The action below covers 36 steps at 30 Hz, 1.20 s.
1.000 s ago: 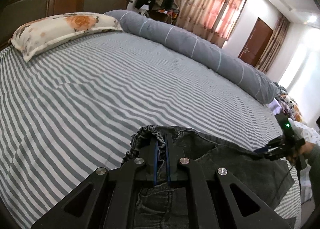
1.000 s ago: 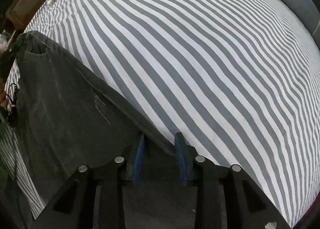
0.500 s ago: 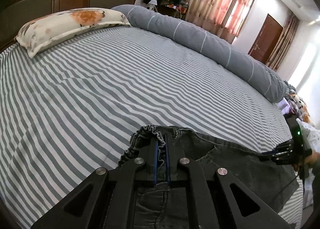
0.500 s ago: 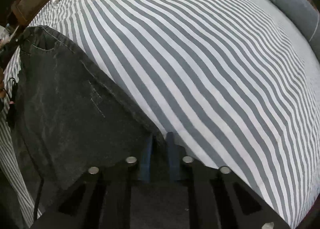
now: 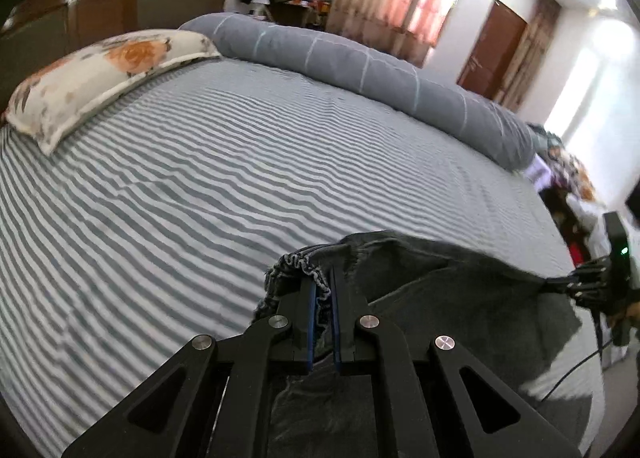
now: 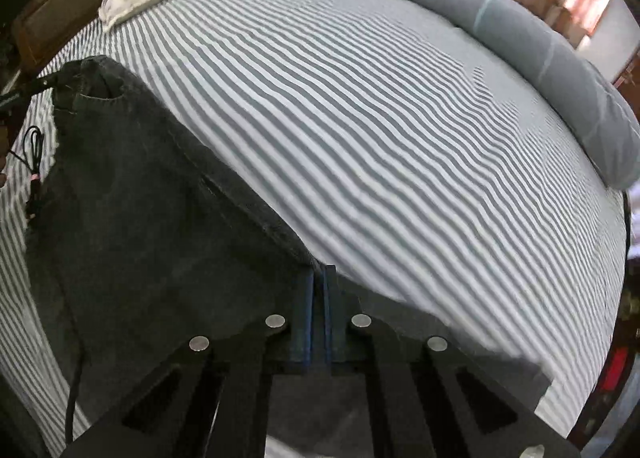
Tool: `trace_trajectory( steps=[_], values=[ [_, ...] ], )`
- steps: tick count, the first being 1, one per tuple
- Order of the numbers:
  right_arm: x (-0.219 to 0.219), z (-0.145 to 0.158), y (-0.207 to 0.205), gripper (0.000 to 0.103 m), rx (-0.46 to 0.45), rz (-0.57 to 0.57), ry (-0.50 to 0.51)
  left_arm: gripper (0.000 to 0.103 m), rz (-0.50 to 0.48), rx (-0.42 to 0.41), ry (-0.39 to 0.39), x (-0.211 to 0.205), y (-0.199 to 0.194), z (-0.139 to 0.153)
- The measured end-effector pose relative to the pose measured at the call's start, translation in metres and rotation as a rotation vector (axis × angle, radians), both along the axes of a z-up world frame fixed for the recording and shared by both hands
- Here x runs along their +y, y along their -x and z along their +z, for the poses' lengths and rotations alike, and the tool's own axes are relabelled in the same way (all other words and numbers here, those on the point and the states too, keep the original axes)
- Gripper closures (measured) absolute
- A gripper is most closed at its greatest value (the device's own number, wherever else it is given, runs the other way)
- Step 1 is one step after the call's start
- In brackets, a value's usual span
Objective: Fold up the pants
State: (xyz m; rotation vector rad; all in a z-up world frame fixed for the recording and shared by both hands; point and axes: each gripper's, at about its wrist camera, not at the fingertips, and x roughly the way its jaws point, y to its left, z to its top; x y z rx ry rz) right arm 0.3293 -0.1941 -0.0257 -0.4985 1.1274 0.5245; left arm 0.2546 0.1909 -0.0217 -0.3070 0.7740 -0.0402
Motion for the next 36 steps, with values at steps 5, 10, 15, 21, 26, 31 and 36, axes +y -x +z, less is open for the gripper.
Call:
trace_trajectory(
  steps=[5,10,15,21,26,31,36],
  values=[
    [-0.009,0.018,0.07,0.1,-0.03,-0.054,-0.044,0.097,-0.072,0.034,0.063,0.011,0.025,0.013],
    [-0.022,0.012,0.149,0.1,-0.019,-0.101,-0.069,0.097,-0.13,0.059,0.01,0.002,0.059,0.023],
    [-0.024,-0.013,0.209,0.103,0.025,-0.153,-0.098,0.097,-0.158,0.129,-0.048,-0.005,0.1,0.015],
    [-0.036,-0.038,0.246,0.103,0.078,-0.221,-0.135,0.097,-0.14,0.224,-0.118,0.0,0.142,-0.019],
    [-0.05,-0.043,0.256,0.097,0.075,-0.373,-0.264,0.097,-0.095,0.291,0.019,0.01,0.156,-0.044],
    [-0.06,-0.047,0.27,0.077,0.08,-0.53,-0.47,0.077,-0.016,0.291,0.287,0.026,0.169,-0.051],
    [-0.071,-0.063,0.277,0.077,0.083,-0.681,-0.589,0.07,0.036,0.344,0.353,0.019,0.162,-0.071]
  ],
)
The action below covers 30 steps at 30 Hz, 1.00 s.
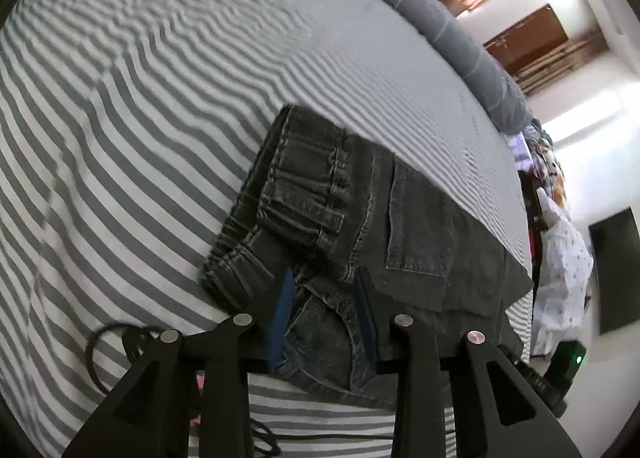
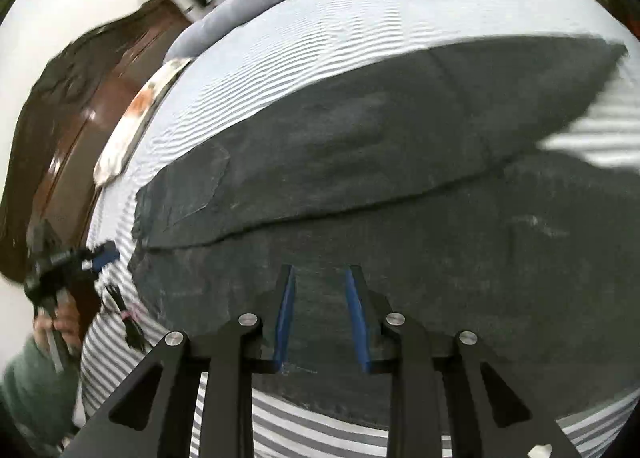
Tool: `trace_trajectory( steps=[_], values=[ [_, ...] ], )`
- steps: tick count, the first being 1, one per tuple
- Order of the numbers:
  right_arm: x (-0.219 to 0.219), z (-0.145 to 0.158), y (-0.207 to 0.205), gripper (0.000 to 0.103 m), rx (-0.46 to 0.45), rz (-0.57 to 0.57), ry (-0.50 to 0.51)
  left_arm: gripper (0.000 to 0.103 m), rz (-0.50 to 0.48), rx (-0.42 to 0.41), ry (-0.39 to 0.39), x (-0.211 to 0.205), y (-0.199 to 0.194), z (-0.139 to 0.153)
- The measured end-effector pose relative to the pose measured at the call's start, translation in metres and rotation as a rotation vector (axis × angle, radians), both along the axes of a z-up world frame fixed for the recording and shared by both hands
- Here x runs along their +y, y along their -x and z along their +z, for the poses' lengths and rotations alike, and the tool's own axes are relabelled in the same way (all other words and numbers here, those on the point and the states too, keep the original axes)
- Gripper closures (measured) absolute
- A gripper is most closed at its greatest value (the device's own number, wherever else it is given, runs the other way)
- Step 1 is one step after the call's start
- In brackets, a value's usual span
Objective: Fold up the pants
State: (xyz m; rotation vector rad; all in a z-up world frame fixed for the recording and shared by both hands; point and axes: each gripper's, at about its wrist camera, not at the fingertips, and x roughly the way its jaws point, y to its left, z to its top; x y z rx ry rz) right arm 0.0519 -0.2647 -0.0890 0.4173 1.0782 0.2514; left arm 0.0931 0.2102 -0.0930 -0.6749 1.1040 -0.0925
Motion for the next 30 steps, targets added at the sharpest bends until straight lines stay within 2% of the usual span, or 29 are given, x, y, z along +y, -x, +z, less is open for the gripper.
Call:
trace_trajectory(
  steps=[4,10,17,20,22,27,30],
  values=[
    [-0.011,-0.016,0.0,0.077,0.011,-0.095,-0.04,0.07,0.044,0.042,0.05,-0.005,-0.011,-0.019],
    [-0.032,-0.032,-0.01,0.077,-0.004,-0.209,-0.138,0.066,0.106,0.049,0.074,-0.008,-0.029,-0.031],
    [-0.061,-0.042,-0.033,0.077,-0.056,-0.363,-0.201,0.066,0.156,0.039,0.045,-0.012,-0.038,-0.033],
    [-0.072,-0.042,-0.047,0.08,-0.065,-0.396,-0.195,0.066,0.165,0.03,0.023,-0.017,-0.035,-0.033],
    [-0.077,-0.041,-0.053,0.081,-0.07,-0.401,-0.204,0.07,0.156,0.021,0.007,-0.021,-0.034,-0.033],
    [-0.08,-0.04,-0.063,0.085,-0.077,-0.392,-0.208,0.071,0.157,0.013,0.064,-0.012,-0.025,-0.038],
    [-0.081,-0.041,-0.062,0.085,-0.081,-0.398,-0.215,0.07,0.154,0.011,0.064,-0.01,-0.018,-0.037]
  ],
)
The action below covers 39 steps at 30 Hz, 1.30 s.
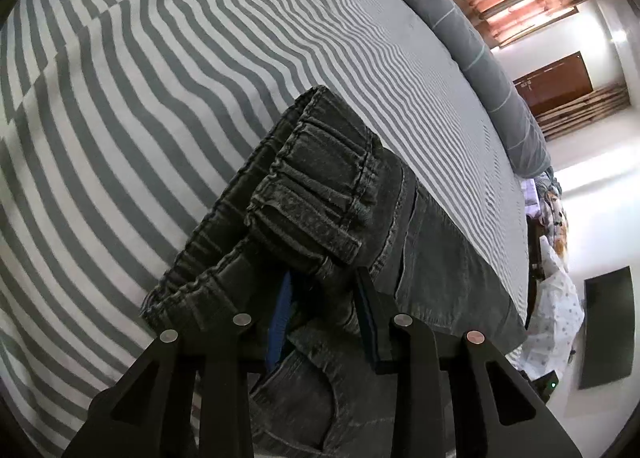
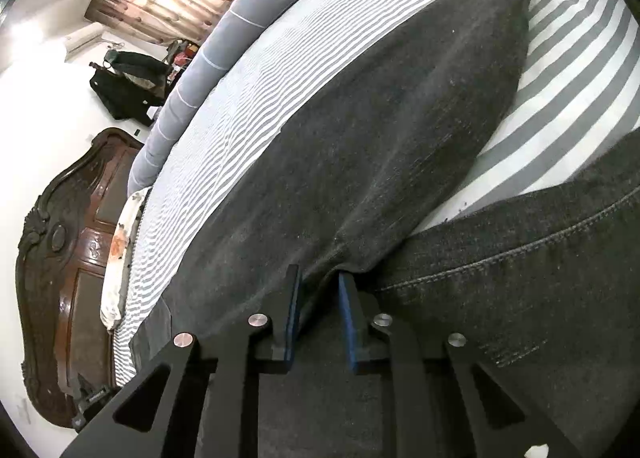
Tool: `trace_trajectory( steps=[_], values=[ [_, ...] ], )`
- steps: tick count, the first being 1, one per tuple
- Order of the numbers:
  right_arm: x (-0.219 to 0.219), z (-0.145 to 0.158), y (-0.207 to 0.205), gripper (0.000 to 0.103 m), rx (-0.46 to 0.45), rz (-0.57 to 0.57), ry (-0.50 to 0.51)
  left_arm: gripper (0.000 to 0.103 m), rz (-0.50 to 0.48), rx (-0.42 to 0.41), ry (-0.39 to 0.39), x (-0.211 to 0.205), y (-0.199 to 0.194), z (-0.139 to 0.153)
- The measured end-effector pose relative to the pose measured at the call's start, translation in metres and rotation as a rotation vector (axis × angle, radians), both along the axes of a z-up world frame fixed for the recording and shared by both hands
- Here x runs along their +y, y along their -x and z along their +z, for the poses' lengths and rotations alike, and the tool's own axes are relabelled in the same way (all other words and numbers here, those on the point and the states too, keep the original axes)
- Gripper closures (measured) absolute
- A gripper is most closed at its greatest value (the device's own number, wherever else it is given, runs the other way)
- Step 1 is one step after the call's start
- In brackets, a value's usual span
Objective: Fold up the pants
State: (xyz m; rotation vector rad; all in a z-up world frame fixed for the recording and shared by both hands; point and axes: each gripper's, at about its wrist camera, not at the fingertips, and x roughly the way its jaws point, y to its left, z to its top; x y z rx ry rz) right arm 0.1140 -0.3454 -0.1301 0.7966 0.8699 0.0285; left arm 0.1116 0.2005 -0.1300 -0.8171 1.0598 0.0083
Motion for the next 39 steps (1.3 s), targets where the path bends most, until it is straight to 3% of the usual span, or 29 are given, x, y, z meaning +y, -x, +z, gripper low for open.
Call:
trace_trajectory(
  steps=[7,9,16,20,22,25,32,39],
  values=[
    [-0.004,-0.006,0.008,0.098,0.001,-0.007,-0.003,0.065,-0.025,0.006,-0.029,-0.009,0.004,-0.004],
    [-0.003,-0.003,0.006,0.099,-0.004,-0.002,-0.007,0.064,-0.008,0.018,-0.008,-0.006,0.0,-0.008],
    [-0.001,0.029,0.002,0.1,-0.079,0.005,-0.002,0.046,0.049,0.009,0.051,-0.003,-0.015,-0.007],
    [0.005,0.041,0.0,0.1,-0.085,0.028,0.053,0.046,0.109,0.014,0.113,0.005,-0.02,-0.008],
    [0.005,0.041,0.0,0.1,-0.081,0.03,0.052,0.067,0.123,0.034,0.101,0.008,-0.022,-0.007],
    [0.004,0.04,0.004,0.1,-0.077,0.023,0.051,0.077,0.113,0.033,0.085,0.01,-0.021,-0.005],
    [0.001,0.053,0.017,0.101,-0.096,0.022,0.061,0.084,0.017,0.008,-0.025,-0.008,-0.022,0.024],
    [0.002,0.08,0.045,0.101,-0.124,0.044,0.108,0.084,-0.192,0.006,-0.175,-0.018,-0.02,0.062]
  ],
)
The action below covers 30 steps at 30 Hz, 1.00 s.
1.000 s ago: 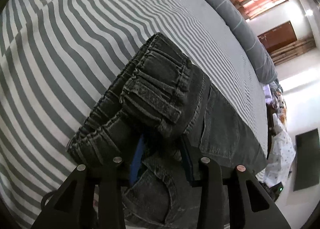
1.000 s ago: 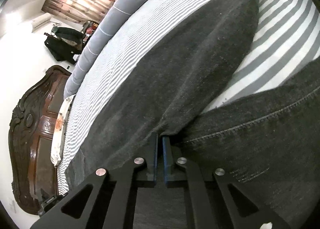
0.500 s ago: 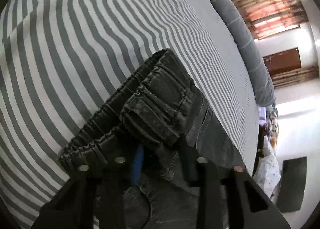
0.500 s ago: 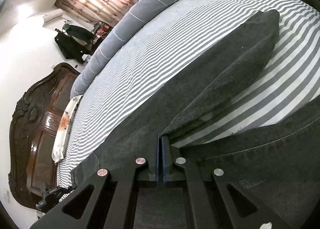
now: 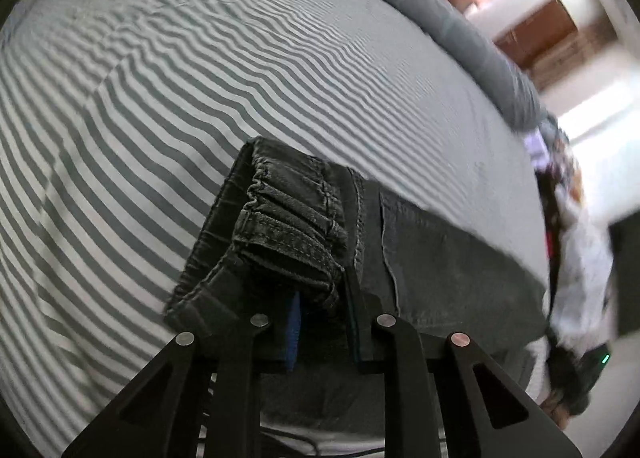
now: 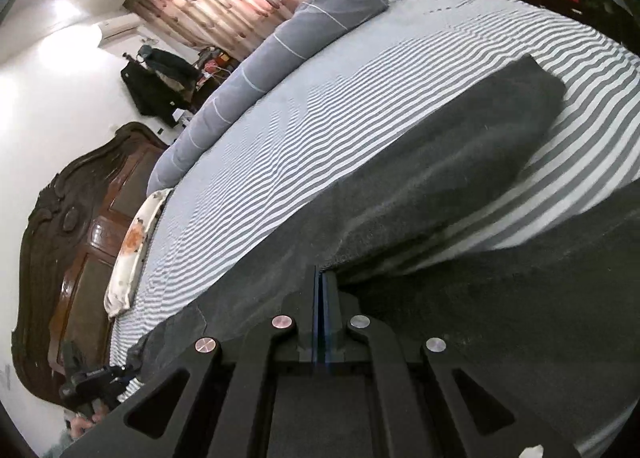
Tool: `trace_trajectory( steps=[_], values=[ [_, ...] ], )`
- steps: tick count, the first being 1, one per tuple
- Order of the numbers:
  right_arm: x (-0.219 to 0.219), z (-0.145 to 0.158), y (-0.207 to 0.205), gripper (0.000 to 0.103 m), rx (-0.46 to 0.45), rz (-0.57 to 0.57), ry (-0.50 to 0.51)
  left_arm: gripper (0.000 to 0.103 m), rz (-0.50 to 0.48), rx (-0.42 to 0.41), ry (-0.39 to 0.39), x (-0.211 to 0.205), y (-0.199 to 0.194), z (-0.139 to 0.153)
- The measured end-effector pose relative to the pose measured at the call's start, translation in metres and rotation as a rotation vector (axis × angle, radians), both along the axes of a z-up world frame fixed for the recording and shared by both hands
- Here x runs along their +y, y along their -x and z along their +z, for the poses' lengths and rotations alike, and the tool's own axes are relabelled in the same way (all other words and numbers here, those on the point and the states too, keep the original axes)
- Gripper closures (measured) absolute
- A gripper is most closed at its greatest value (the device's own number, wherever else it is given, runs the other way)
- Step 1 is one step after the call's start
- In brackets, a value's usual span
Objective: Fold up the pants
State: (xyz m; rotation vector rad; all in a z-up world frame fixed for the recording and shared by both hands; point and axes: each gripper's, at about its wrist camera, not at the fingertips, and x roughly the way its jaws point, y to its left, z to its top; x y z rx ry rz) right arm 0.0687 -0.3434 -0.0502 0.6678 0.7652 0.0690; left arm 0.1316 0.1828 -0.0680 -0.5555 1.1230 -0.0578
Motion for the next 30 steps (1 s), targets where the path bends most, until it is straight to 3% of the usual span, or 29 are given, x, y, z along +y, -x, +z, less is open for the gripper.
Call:
trace_trajectory(
  steps=[3,14,16,22,25,30],
  values=[
    [0.007,0.004,0.021,0.101,0.014,0.011,0.023,0.084,-0.065,0.032,-0.063,-0.004,0.005,0.0],
    [0.02,-0.03,0.099,0.101,0.137,0.014,0.034,0.084,-0.11,0.11,-0.074,0.007,0.033,-0.04],
    [0.021,-0.042,0.103,0.101,0.169,0.015,0.034,0.083,-0.113,0.092,-0.088,0.006,0.035,-0.042],
    [0.026,-0.074,0.092,0.1,0.272,0.021,0.065,0.081,-0.125,0.032,-0.223,-0.015,0.037,-0.039],
    [0.029,-0.077,0.089,0.096,0.293,0.023,0.088,0.079,-0.124,0.023,-0.279,-0.025,0.042,-0.036],
    [0.021,-0.08,0.094,0.092,0.288,0.006,0.028,0.074,-0.099,-0.008,-0.362,-0.032,0.06,-0.021]
  ],
)
